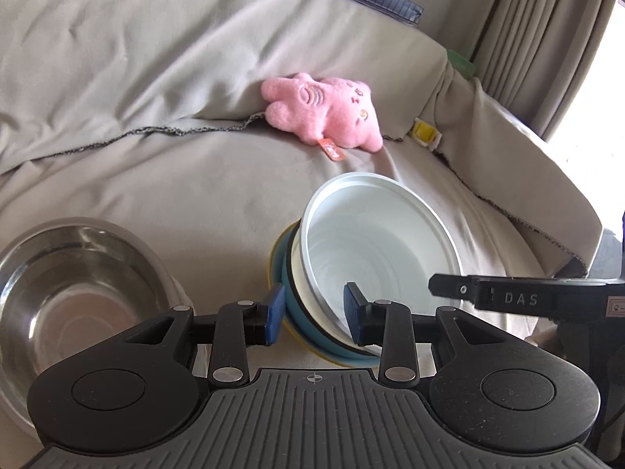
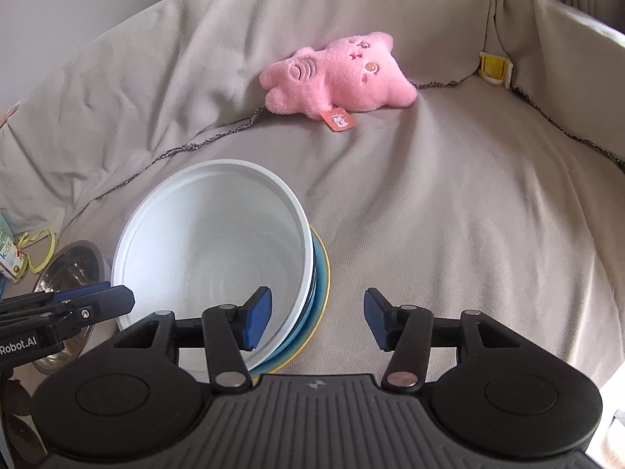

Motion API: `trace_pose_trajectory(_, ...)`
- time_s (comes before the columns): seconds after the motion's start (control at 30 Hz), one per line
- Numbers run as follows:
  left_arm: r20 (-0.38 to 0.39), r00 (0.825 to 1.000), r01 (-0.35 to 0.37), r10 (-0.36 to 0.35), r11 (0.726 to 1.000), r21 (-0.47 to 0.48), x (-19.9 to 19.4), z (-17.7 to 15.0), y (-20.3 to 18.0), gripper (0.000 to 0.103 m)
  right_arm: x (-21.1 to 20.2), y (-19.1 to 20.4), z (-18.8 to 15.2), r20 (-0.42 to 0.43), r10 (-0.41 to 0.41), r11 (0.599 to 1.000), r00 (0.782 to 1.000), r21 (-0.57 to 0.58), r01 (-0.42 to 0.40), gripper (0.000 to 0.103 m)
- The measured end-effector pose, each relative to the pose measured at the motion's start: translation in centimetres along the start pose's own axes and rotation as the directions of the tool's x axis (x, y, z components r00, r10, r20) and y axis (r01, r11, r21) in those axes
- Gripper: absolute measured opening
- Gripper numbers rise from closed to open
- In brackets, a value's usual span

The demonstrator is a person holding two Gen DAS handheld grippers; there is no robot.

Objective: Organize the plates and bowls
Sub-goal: 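Carry the small white bowl with the left gripper and lower it into the blue bowl, then open the left gripper and move it back over the steel bowl stack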

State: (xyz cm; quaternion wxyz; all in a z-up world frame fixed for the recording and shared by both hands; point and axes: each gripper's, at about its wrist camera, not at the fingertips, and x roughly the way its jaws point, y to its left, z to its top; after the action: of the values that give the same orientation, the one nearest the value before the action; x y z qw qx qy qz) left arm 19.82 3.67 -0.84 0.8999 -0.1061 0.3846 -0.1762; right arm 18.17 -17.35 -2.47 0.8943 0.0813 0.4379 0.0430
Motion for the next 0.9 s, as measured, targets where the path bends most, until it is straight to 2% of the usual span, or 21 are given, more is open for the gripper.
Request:
trace_pose_trajectory(0.2, 0.059, 0.998, -0.019, 0.021, 0.999, -0.034, -4.2, -0.4, 2.7, 0.036, -3.5, 2.0, 0.0, 0.077, 0.022, 0.999, 0.997, 0.024, -0.024, 0.052)
trace_pose_trajectory(0.3, 0.099, 0.992, -0.076, 0.081, 0.995, -0.059, -7.0, -0.3, 5.1, 0.036, -5.1, 4.6, -0.3, 0.097, 0.065, 0.998, 0.993, -0.009, -0.064, 0.052)
trace_pose_trajectory(0.4, 0.090, 0.977, -0.186, 0.192, 0.980, -0.070, -8.6, -0.6, 8.0, 0.036, -5.3, 8.0, -0.6, 0.065, 0.119, 0.992, 0.991, -0.050, -0.116, 0.052)
trace_pose_trajectory(0.47, 0.065, 0.971, -0.225, 0.232, 0.969, -0.103, -9.1, -1.1, 10.4, 0.036, -5.0, 10.6, -1.1, 0.034, 0.151, 0.986, 0.988, -0.076, -0.148, 0.052)
trace_pose_trajectory(0.67, 0.014, 0.967, -0.243, 0.253, 0.943, -0.229, -10.0, -2.4, 16.5, 0.036, -3.5, 15.7, -2.6, -0.060, 0.193, 0.977, 0.979, -0.079, -0.197, 0.052)
trace_pose_trajectory(0.9, -0.062, 0.971, -0.237, 0.229, 0.948, -0.211, -8.8, -3.6, 17.5, 0.036, -2.3, 16.5, -4.7, -0.117, 0.198, 0.980, 0.973, -0.011, -0.201, 0.052)
